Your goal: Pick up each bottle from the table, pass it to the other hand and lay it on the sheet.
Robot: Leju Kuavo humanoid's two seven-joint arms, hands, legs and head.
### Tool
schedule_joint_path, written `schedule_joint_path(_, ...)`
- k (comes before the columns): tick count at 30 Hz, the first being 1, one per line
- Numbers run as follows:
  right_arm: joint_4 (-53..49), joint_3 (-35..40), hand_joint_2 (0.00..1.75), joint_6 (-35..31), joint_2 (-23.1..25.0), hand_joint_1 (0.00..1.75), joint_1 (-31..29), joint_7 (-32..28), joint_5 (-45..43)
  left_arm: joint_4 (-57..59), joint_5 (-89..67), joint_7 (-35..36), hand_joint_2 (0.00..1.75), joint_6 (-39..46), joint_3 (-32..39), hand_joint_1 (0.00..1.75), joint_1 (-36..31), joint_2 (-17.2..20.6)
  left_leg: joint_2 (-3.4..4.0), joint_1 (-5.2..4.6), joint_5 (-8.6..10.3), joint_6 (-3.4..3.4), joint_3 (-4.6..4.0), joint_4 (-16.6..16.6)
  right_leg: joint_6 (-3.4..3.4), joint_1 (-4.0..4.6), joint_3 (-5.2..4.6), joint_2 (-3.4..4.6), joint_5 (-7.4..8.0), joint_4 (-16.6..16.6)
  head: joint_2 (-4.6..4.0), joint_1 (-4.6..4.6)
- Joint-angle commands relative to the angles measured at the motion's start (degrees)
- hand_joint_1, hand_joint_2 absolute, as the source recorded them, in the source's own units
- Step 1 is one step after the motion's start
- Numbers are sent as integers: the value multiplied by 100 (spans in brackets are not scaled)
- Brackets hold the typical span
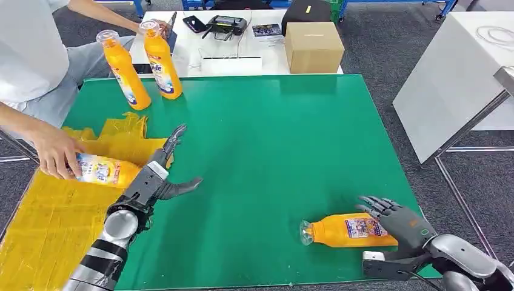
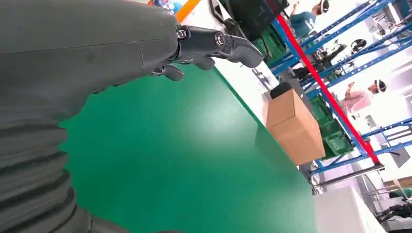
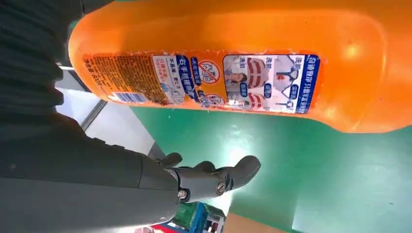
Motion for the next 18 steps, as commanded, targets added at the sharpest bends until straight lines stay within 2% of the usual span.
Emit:
schedule_joint_path(1,546,133,175,-229,443,0,-216,322,392,192,11,81,175,21,-140,0,-103,87,1,8,-4,-5,23,-10,-7,8,26,4,1,-18,0,0)
schedule_joint_path(3,705,175,175,-257,571,0,-305,388,524,163,-4,105,175,22,-141,0,-87,82,4,12,-4,-5,26,-11,-8,12,30,6,3,-21,0,2)
schedule_joint_path(11,1089,232,175,-113,600,0,-424,522,633,195,-5,125,175,20,-142,0,-93,65,3,7,-3,-3,18,-8,-6,7,20,5,1,-14,0,0)
schedule_joint_path(13,1119,237,175,-96,605,0,-434,542,639,196,-5,125,175,20,-144,0,-89,65,7,12,-11,-6,39,-12,-11,13,44,11,-2,-24,0,2)
schedule_joint_path(18,1119,237,175,-96,605,0,-434,542,639,196,-5,125,175,20,-144,0,-89,65,1,6,-2,-3,11,-6,-5,6,15,3,1,-11,0,2)
